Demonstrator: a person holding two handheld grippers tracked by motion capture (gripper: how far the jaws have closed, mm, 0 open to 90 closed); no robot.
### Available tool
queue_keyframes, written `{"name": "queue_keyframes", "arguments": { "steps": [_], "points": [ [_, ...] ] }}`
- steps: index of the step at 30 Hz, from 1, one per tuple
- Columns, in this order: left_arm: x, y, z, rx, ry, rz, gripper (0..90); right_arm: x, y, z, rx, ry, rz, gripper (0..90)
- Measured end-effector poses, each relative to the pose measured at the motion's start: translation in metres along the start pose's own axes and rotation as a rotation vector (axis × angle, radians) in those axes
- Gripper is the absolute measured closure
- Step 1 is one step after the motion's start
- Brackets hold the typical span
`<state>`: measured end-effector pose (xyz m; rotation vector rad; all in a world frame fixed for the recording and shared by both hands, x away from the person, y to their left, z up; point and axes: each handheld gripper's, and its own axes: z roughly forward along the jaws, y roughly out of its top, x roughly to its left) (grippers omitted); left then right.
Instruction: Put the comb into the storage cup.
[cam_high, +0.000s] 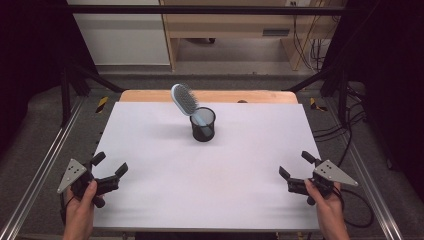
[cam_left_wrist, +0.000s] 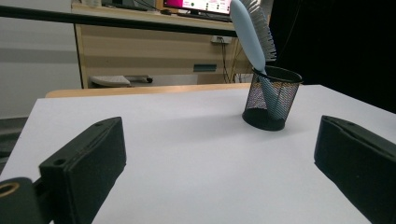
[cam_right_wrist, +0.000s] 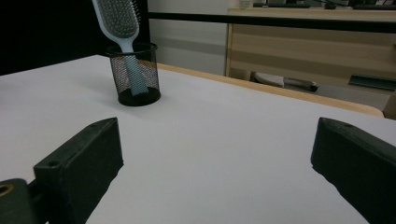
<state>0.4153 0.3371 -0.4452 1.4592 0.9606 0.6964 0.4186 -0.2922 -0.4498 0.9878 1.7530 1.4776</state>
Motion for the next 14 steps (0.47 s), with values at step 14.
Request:
{"name": "queue_keyframes", "arguments": {
  "steps": [14],
  "points": [
    [-0.01,-0.002,-0.005,-0.037,0.004,0.007,2.4,0.013,-0.009,0.005,0.019,0.04,-0.063,3.0]
  ]
}}
